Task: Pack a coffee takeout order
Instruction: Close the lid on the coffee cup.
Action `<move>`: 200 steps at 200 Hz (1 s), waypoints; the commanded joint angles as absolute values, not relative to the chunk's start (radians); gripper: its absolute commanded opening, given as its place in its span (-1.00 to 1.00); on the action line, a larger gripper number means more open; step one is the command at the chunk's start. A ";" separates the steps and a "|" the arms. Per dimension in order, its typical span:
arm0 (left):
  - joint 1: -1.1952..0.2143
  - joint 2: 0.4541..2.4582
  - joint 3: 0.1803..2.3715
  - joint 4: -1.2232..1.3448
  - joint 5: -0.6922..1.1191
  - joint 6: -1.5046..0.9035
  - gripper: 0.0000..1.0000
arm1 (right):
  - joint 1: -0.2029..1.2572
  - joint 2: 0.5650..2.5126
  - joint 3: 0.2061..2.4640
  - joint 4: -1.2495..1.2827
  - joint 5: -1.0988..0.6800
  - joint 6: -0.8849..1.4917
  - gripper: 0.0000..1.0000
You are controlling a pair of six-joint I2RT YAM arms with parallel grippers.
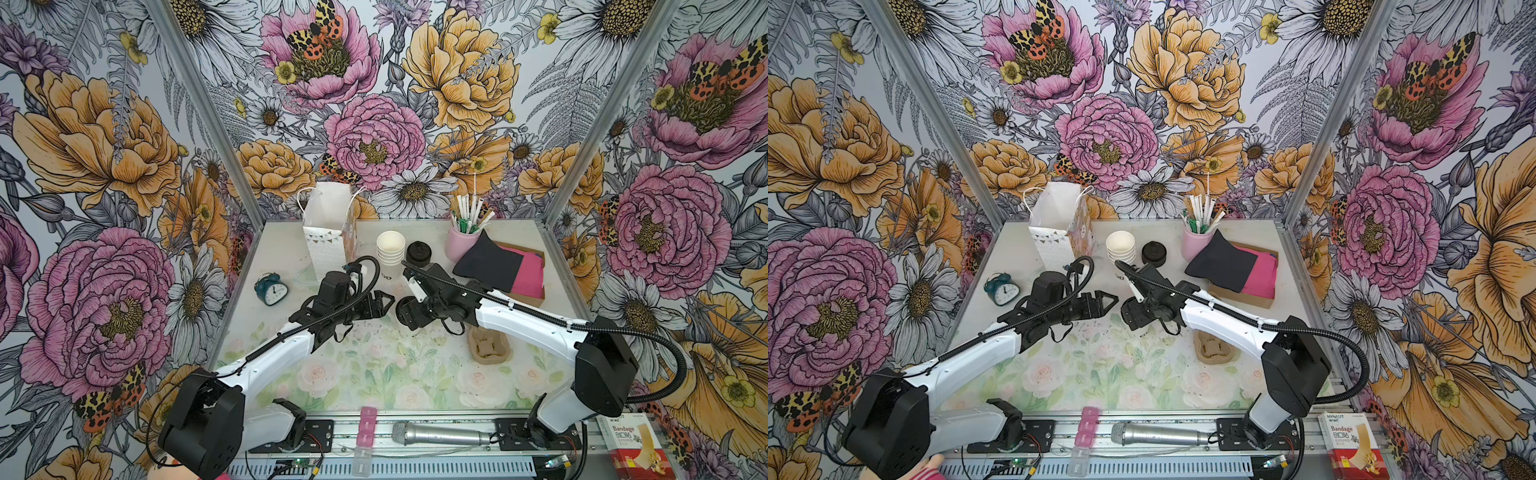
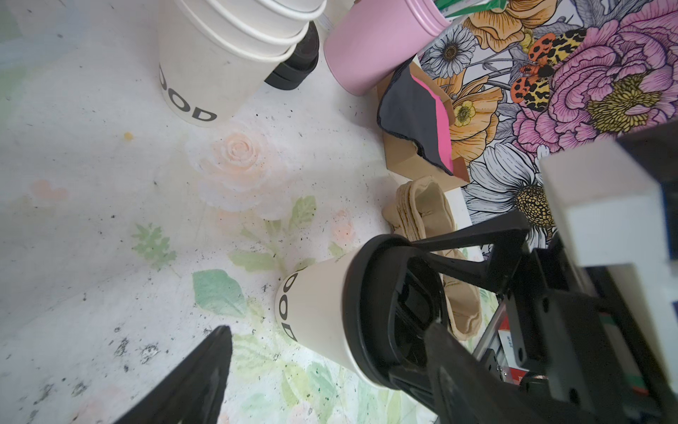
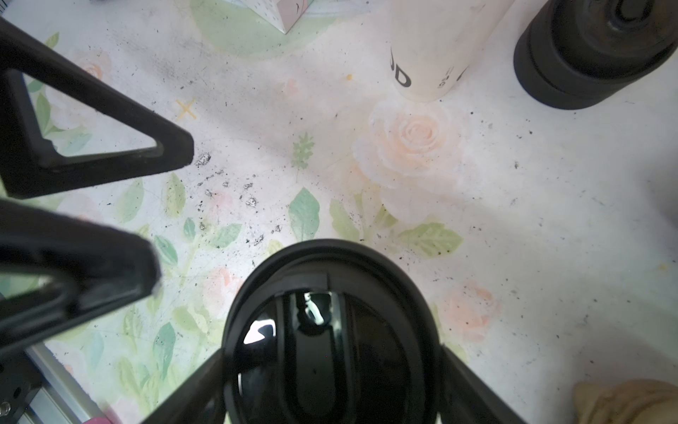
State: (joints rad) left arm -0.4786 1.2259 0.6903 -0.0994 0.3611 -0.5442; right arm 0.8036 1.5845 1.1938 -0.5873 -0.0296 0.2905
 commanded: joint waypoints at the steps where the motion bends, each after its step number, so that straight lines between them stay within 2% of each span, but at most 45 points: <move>1: -0.486 1.230 0.722 -0.068 0.377 -0.535 0.68 | 0.799 1.588 1.200 -0.586 -0.031 0.285 0.85; 51: -0.487 1.233 0.722 -0.066 0.378 -0.534 0.68 | 0.799 1.586 1.215 -0.591 -0.030 0.286 0.98; 107: -0.486 1.207 0.732 -0.042 0.428 -0.544 0.65 | 0.764 1.513 1.239 -0.592 -0.046 0.332 0.99; 158: -0.512 1.248 0.738 -0.039 0.498 -0.569 0.50 | 0.689 1.436 1.198 -0.591 -0.063 0.402 0.77; 200: -0.544 1.331 0.760 -0.023 0.540 -0.589 0.39 | 0.654 1.462 1.177 -0.591 -0.066 0.437 0.54</move>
